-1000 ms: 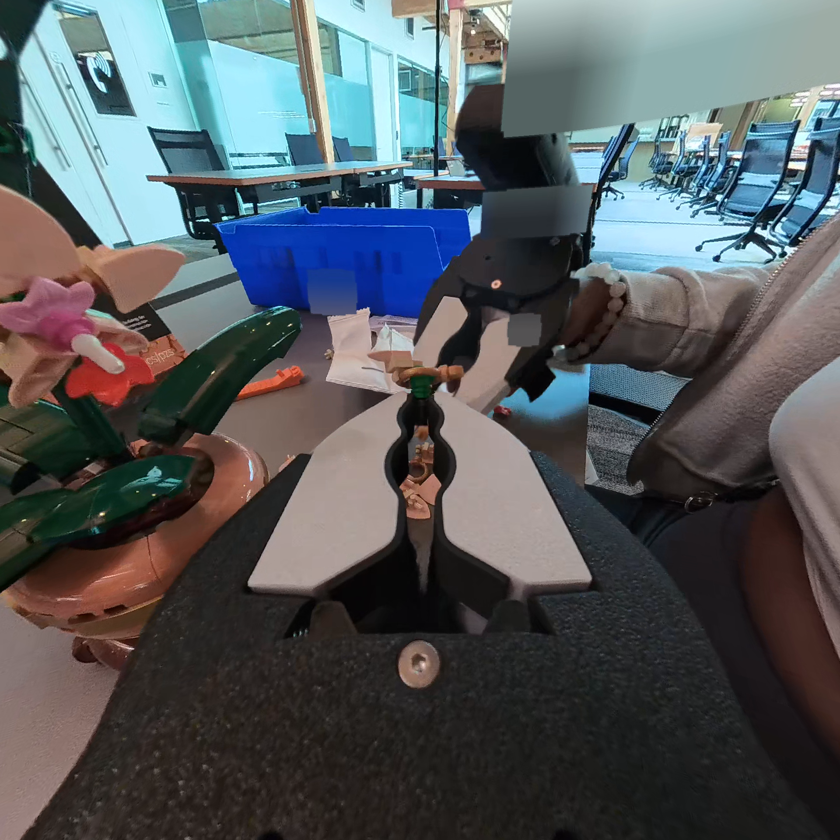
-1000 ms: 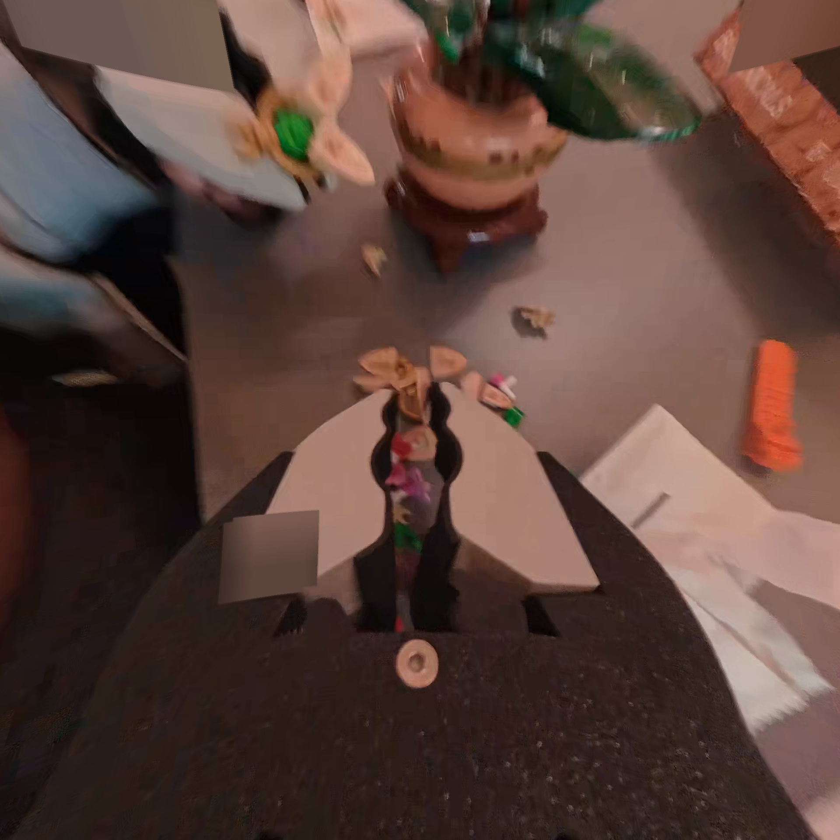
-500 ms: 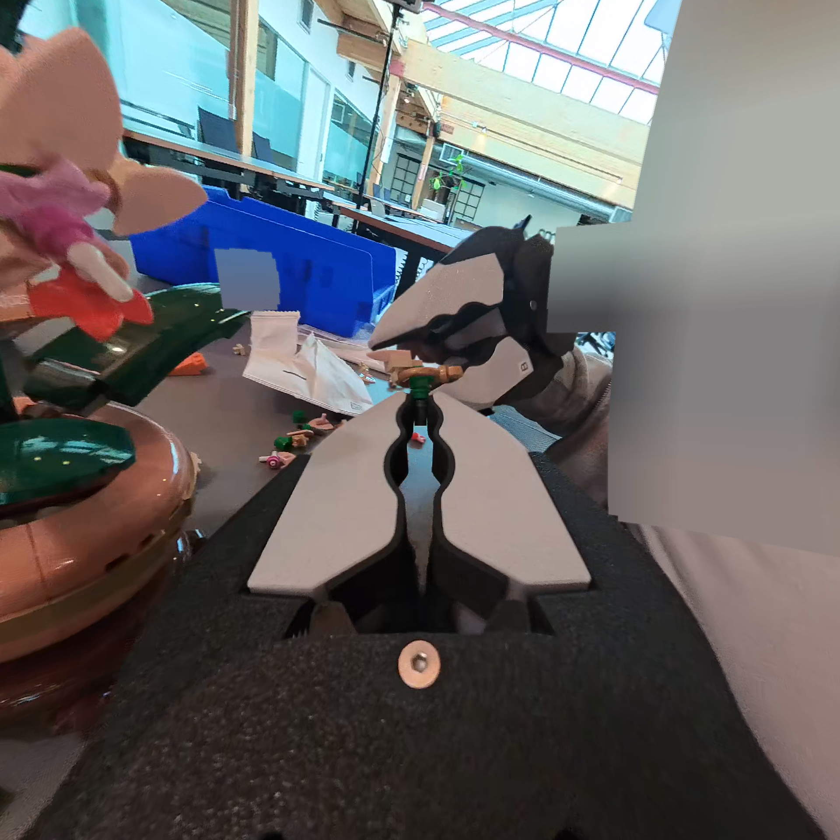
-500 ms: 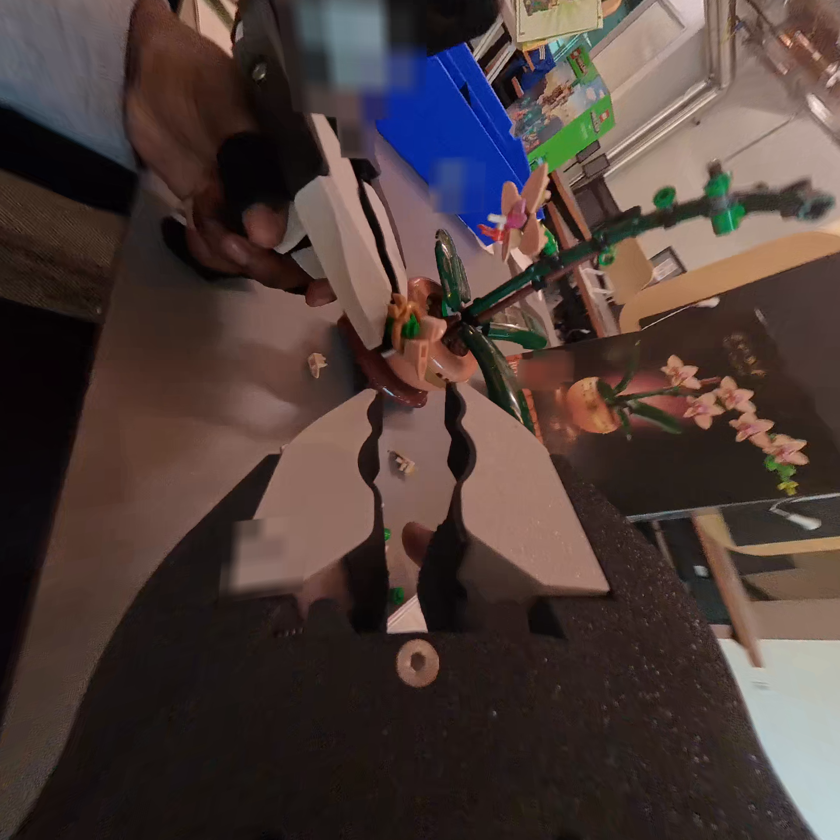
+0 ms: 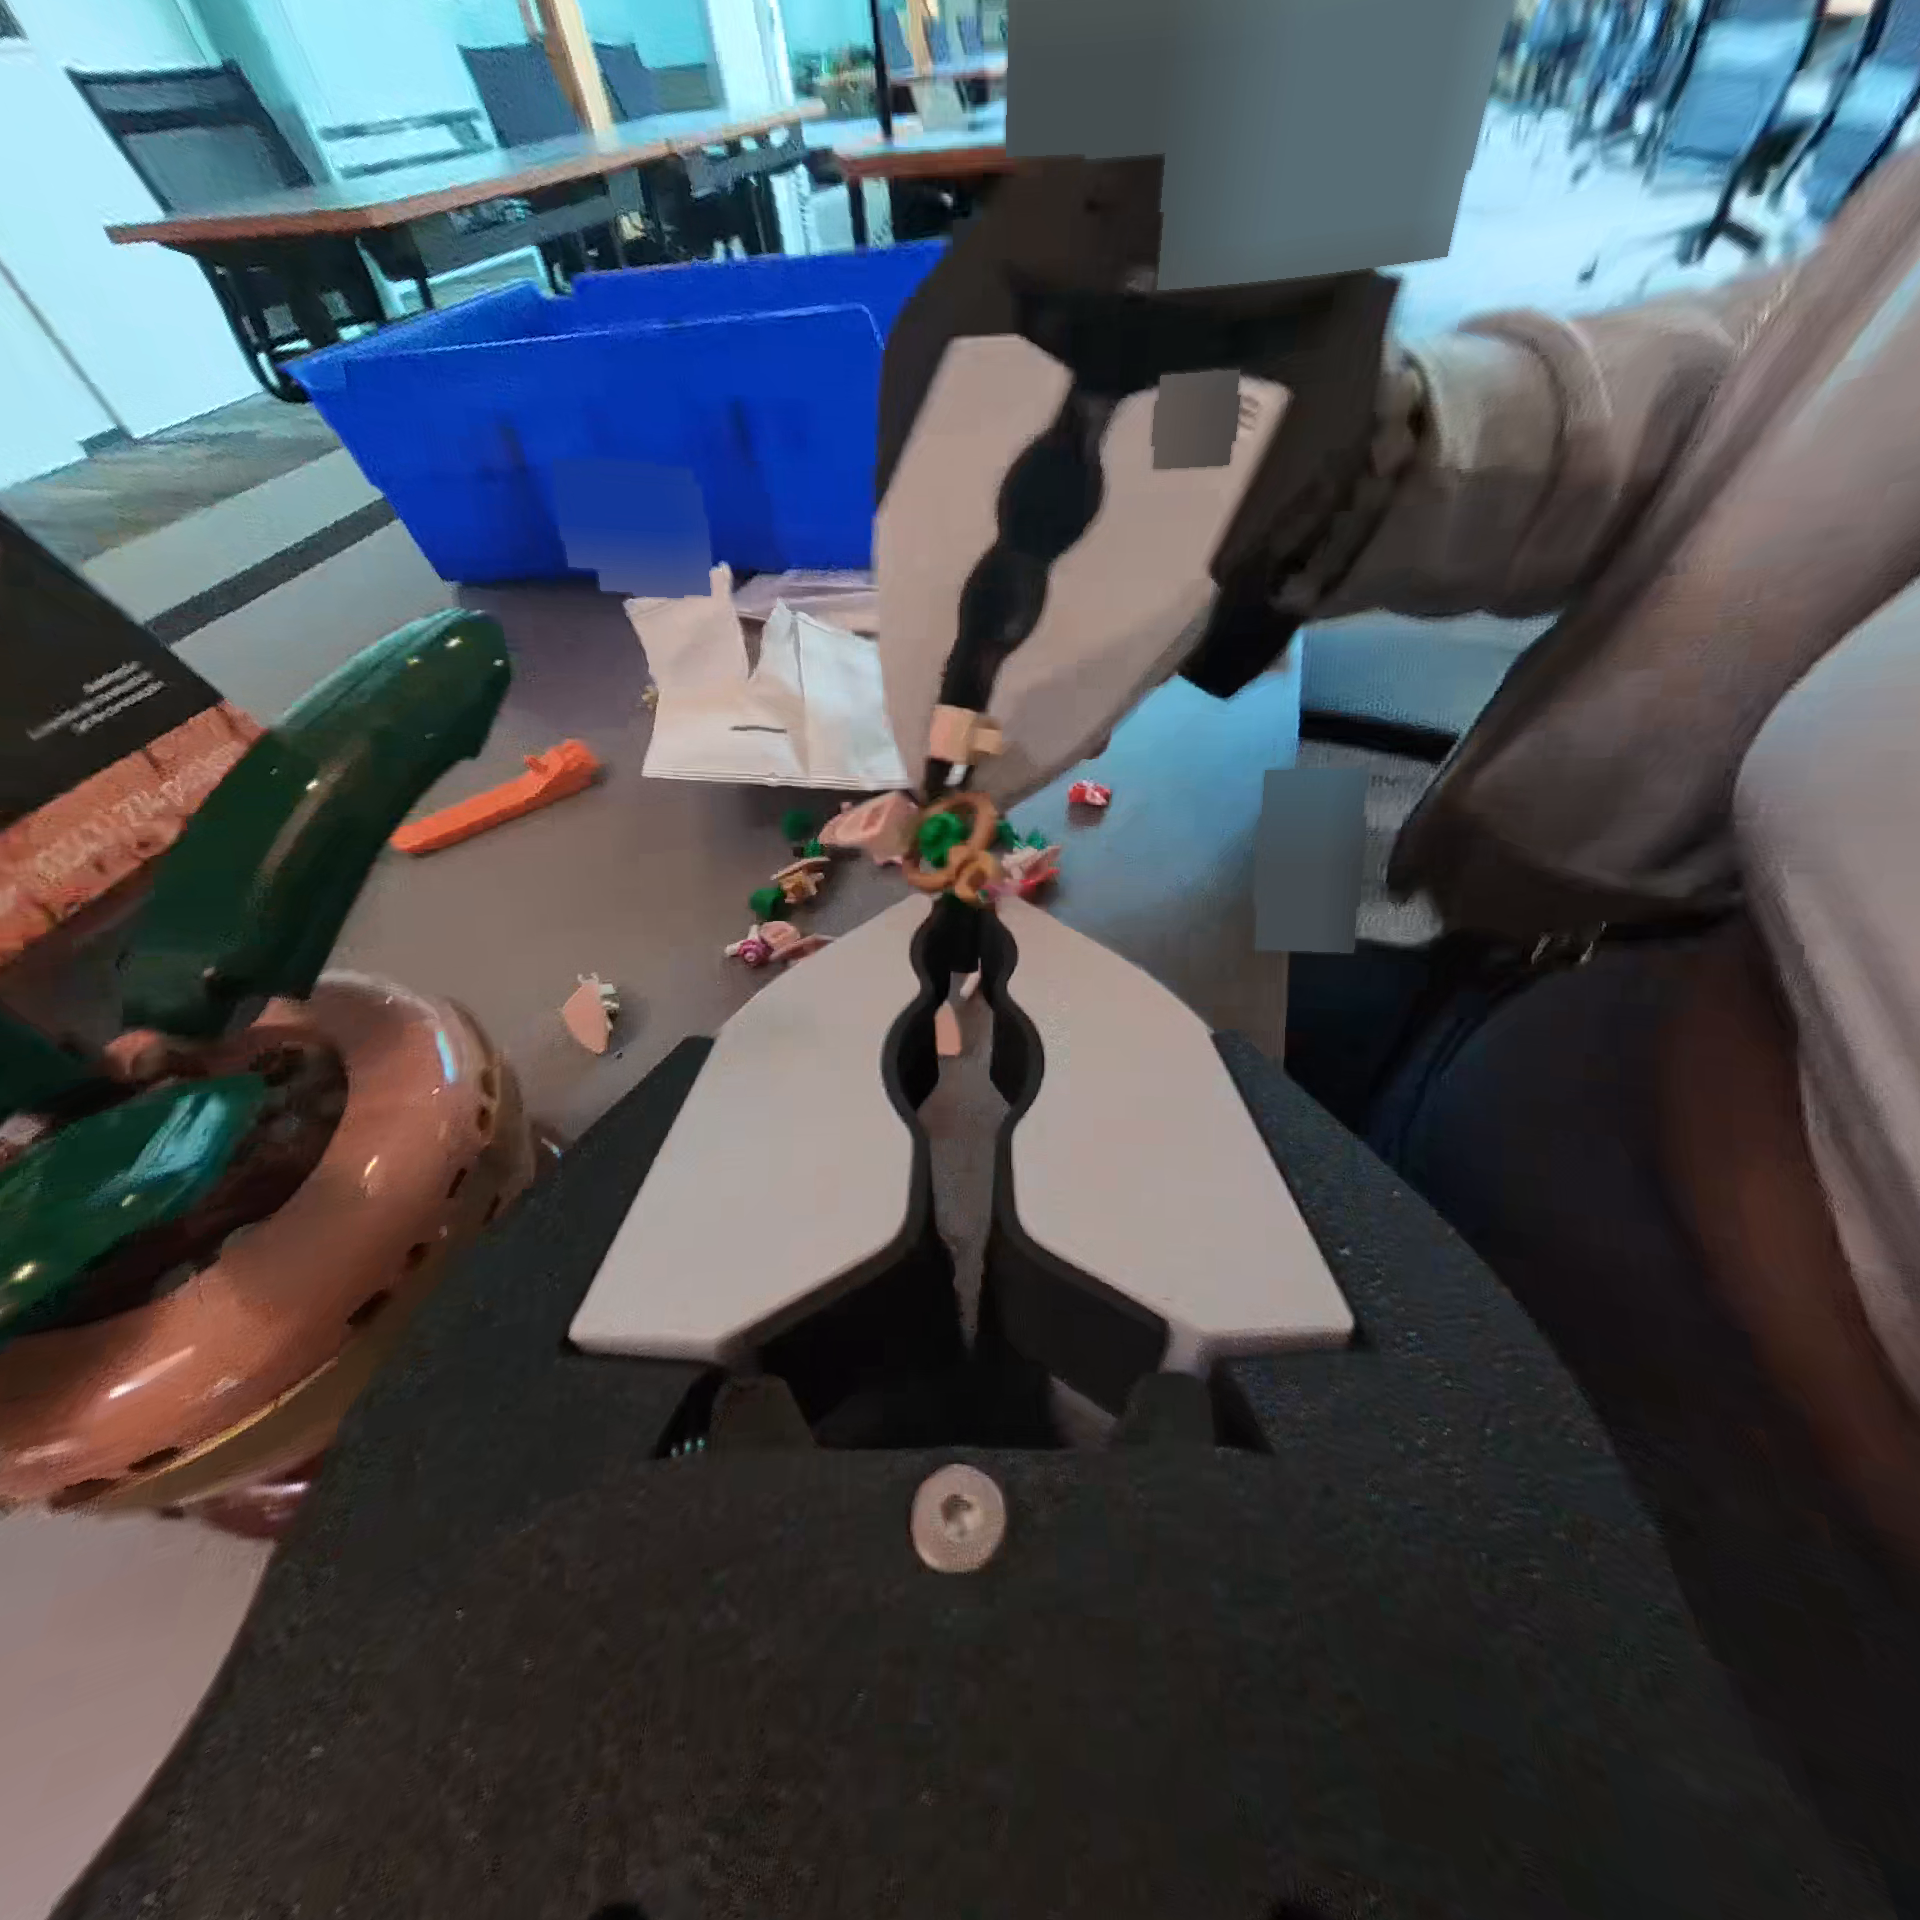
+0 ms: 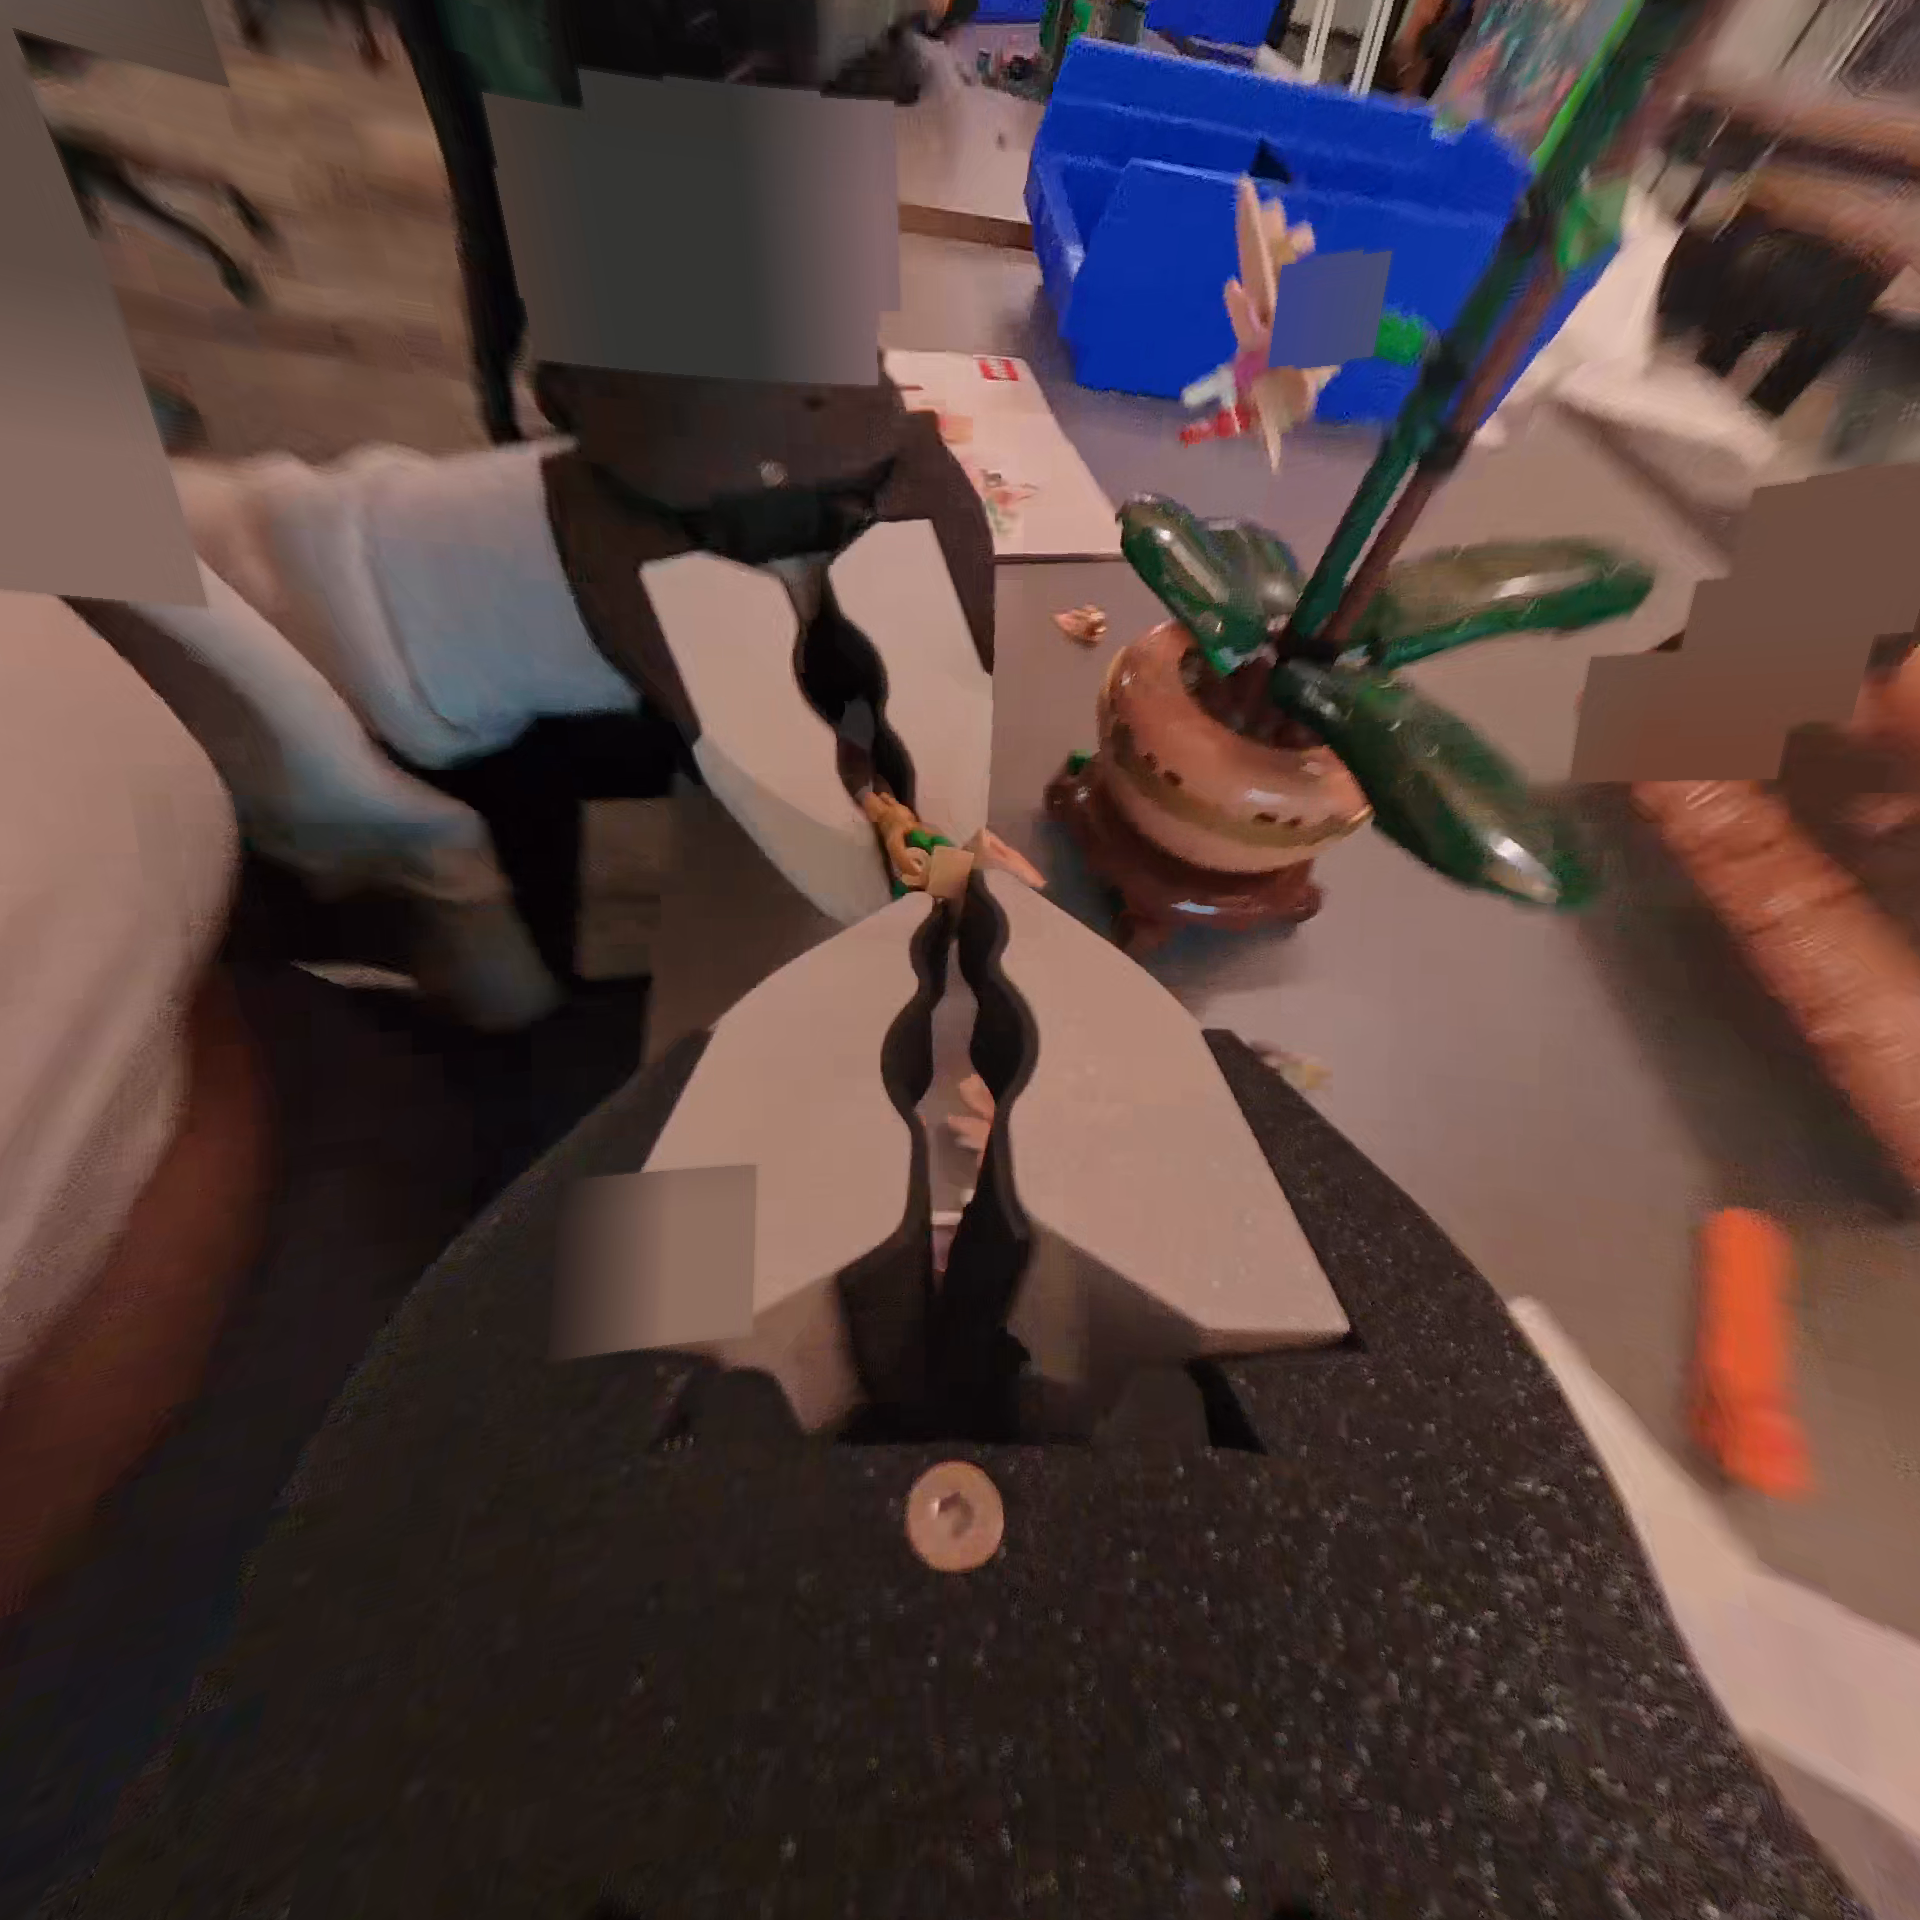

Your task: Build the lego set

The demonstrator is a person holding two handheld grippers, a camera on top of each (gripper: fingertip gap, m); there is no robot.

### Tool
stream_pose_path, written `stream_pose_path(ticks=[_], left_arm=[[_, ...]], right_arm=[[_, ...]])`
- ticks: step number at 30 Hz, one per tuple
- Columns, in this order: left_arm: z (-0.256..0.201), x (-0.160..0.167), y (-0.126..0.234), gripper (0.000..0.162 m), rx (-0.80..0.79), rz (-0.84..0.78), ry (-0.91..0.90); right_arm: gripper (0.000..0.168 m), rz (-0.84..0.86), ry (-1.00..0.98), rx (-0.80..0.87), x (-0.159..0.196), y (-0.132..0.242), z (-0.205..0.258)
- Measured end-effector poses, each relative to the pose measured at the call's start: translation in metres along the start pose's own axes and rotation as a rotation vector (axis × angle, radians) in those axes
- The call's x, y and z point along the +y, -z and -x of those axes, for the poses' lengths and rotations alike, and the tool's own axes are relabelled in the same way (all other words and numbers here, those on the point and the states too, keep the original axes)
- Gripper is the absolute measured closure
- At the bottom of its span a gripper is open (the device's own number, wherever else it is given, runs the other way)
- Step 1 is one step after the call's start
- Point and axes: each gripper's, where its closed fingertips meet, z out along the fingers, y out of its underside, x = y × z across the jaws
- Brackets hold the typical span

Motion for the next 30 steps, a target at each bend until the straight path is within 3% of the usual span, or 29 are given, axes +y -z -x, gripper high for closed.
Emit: stream_pose_path(ticks=[3, 7, 11, 16, 18, 20, 25, 30], left_arm=[[0.000, -0.005, -0.003, 0.158, -0.001, -0.036, 0.046], [0.009, -0.001, -0.002, 0.158, -0.026, -0.016, 0.112], [0.015, 0.008, -0.004, 0.158, -0.068, 0.049, 0.133], [0.024, 0.023, -0.004, 0.157, -0.150, 0.160, 0.089], [0.026, 0.026, -0.005, 0.156, -0.174, 0.183, 0.077], [0.027, 0.027, -0.005, 0.151, -0.181, 0.189, 0.076], [0.031, 0.020, 0.000, 0.144, -0.219, 0.137, 0.067], [0.032, 0.017, 0.004, 0.144, -0.224, 0.110, 0.048]], right_arm=[[0.167, 0.023, -0.128, 0.007, 0.015, 0.003, -0.012], [0.165, 0.277, 0.038, 0.109, 0.060, 0.006, -0.029], [0.135, 0.492, 0.155, 0.170, 0.087, 0.006, -0.036], [0.125, 0.424, 0.090, 0.183, 0.076, 0.011, -0.042], [0.142, 0.348, 0.044, 0.200, 0.064, 0.011, -0.046], [0.146, 0.309, -0.058, 0.177, 0.057, 0.002, -0.042], [0.137, 0.364, -0.288, 0.142, 0.069, -0.023, -0.041], [0.140, 0.470, -0.317, 0.131, 0.080, -0.036, -0.039]])
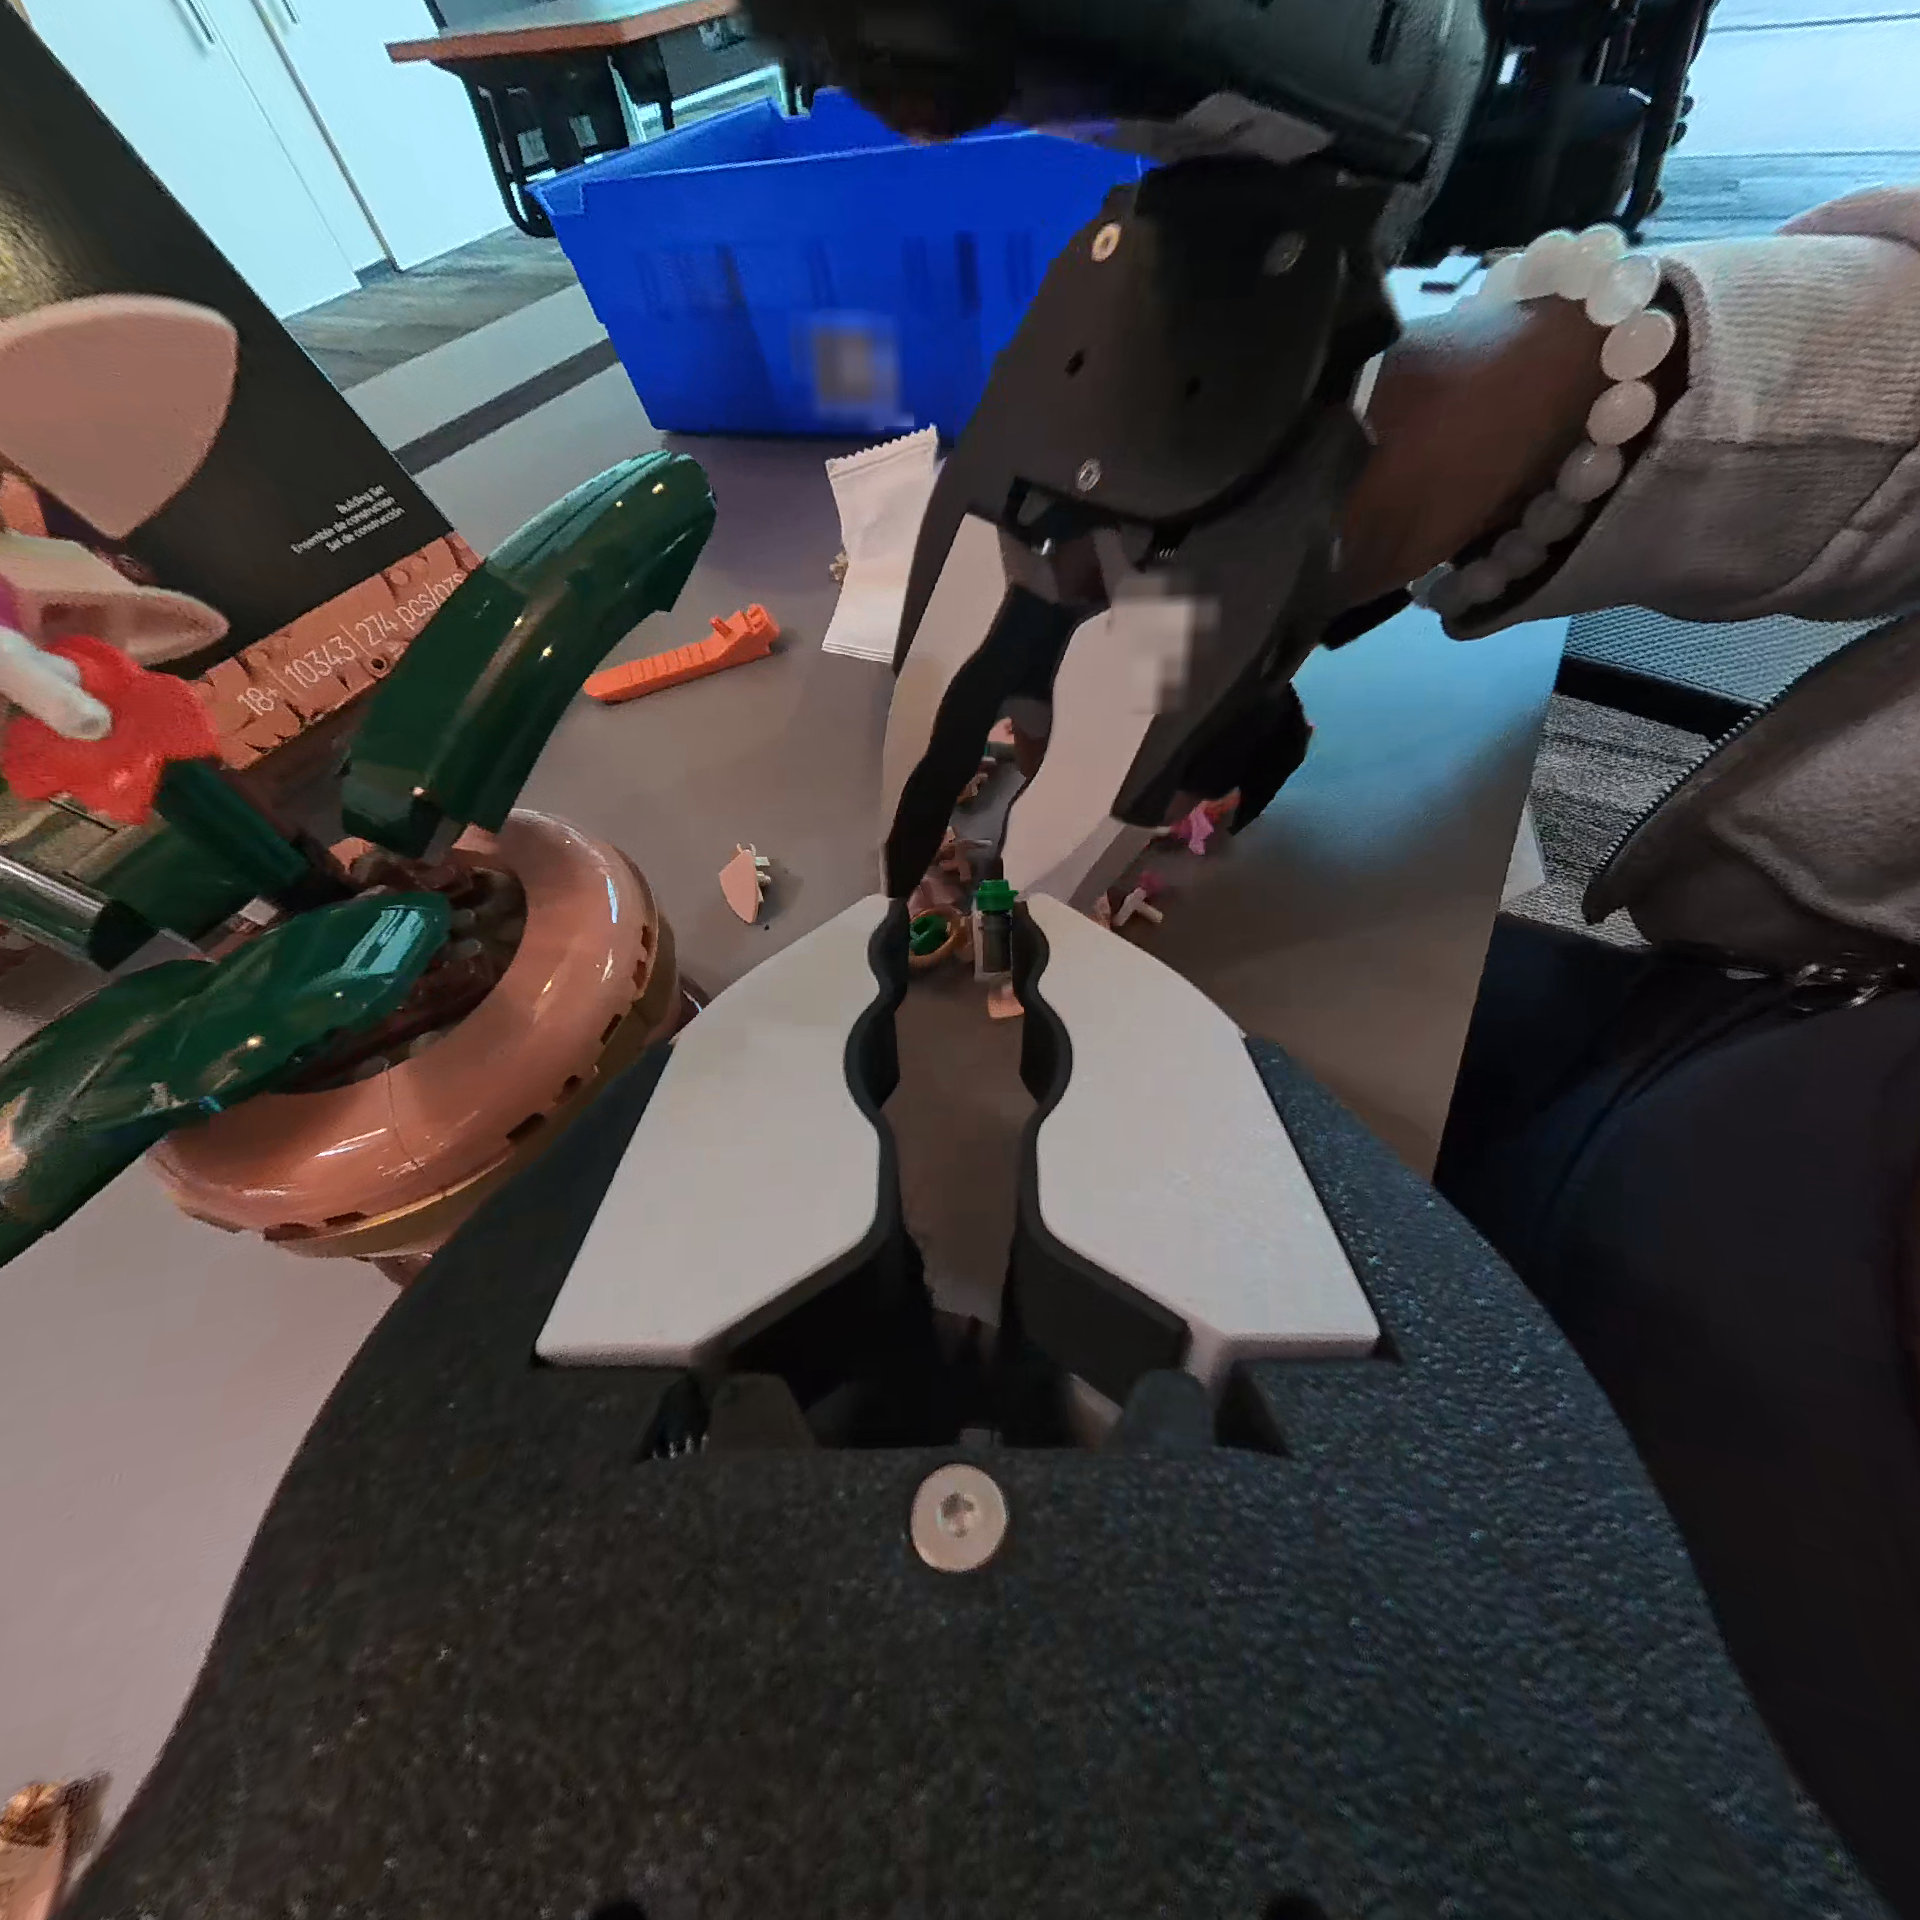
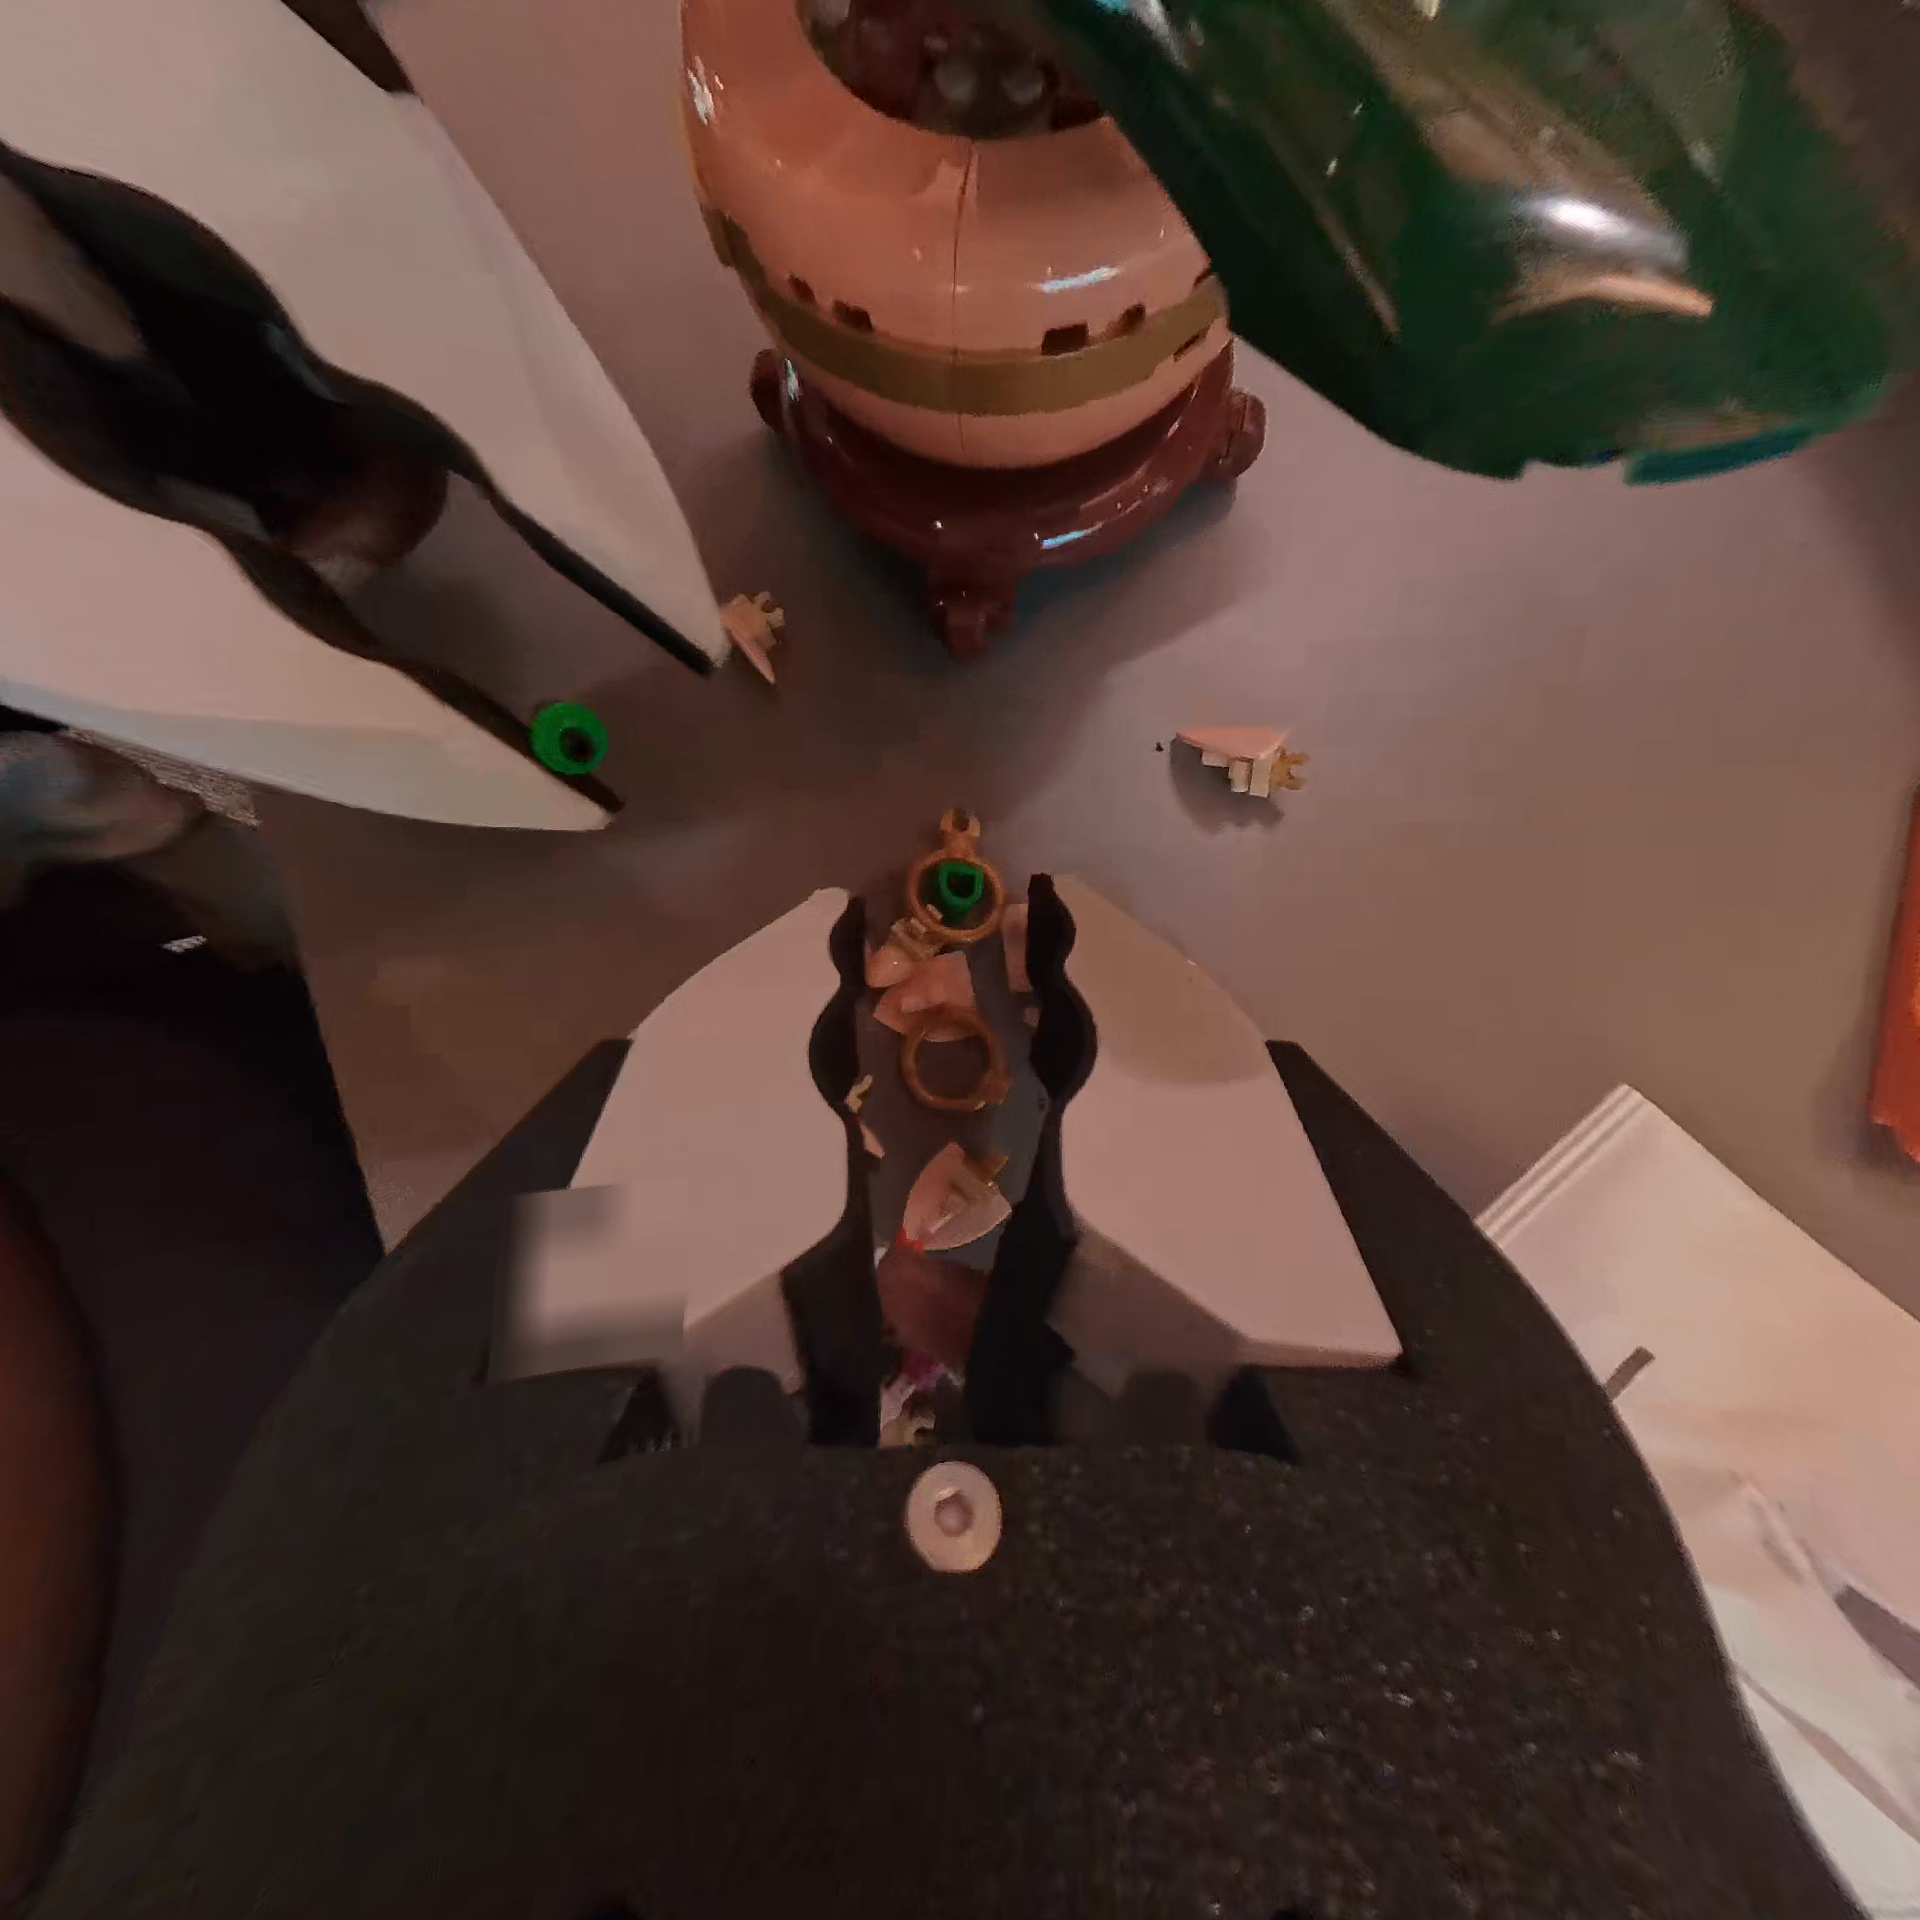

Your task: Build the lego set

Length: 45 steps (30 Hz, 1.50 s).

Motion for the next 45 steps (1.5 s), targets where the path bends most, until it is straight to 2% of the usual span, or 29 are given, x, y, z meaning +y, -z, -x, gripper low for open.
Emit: stream_pose_path(ticks=[1, 2, 5, 10, 12, 17, 21, 24, 27, 29, 30, 32, 34, 36, 38, 45], left_arm=[[0.000, 0.000, 0.001, 0.144, -0.002, -0.002, -0.010], [-0.001, 0.000, 0.001, 0.144, -0.003, -0.004, -0.022], [-0.001, 0.002, 0.000, 0.143, -0.014, 0.013, -0.060], [0.006, 0.014, -0.005, 0.142, -0.083, 0.094, -0.205], [0.009, 0.015, -0.009, 0.140, -0.136, 0.121, -0.318], [0.003, 0.000, -0.021, 0.139, -0.299, 0.135, -0.778], [-0.009, -0.003, -0.028, 0.145, -0.284, 0.135, -0.907], [-0.012, -0.007, -0.028, 0.157, -0.289, 0.115, -0.917], [-0.010, -0.006, -0.028, 0.157, -0.243, 0.127, -0.759], [-0.005, -0.002, -0.028, 0.157, -0.228, 0.134, -0.641], [-0.002, -0.002, -0.028, 0.157, -0.231, 0.130, -0.599], [0.001, -0.002, -0.028, 0.157, -0.228, 0.124, -0.521], [0.003, -0.004, -0.028, 0.157, -0.239, 0.115, -0.474], [0.002, -0.007, -0.028, 0.157, -0.244, 0.092, -0.490], [0.002, -0.010, -0.026, 0.157, -0.273, 0.070, -0.548], [-0.001, -0.033, -0.016, 0.157, -0.412, -0.024, -0.802]], right_arm=[[0.140, 0.032, -0.002, 0.009, 0.003, -0.003, -0.001], [0.148, 0.031, -0.004, 0.011, 0.001, -0.004, -0.002], [0.149, 0.047, 0.018, -0.001, 0.000, -0.004, -0.002], [0.150, -0.071, 0.249, -0.005, -0.009, 0.009, 0.006], [0.150, -0.103, 0.310, -0.007, -0.012, 0.018, 0.007], [0.150, -0.098, 0.285, -0.126, -0.011, 0.032, 0.021], [0.150, -0.107, 0.271, -0.197, -0.010, 0.040, 0.030], [0.150, -0.116, 0.269, -0.217, -0.010, 0.043, 0.031], [0.148, -0.165, 0.272, -0.195, -0.012, 0.046, 0.030], [0.129, -0.241, 0.275, -0.096, -0.019, 0.052, 0.022], [0.129, -0.278, 0.295, -0.041, -0.021, 0.057, 0.020], [0.143, -0.327, 0.338, 0.114, -0.024, 0.063, 0.017], [0.148, -0.287, 0.335, 0.237, -0.018, 0.058, 0.017], [0.149, -0.265, 0.286, 0.282, -0.014, 0.051, 0.018], [0.152, -0.323, 0.181, 0.238, -0.017, 0.049, 0.018], [0.158, -0.469, -0.232, -0.269, -0.030, 0.059, 0.036]])
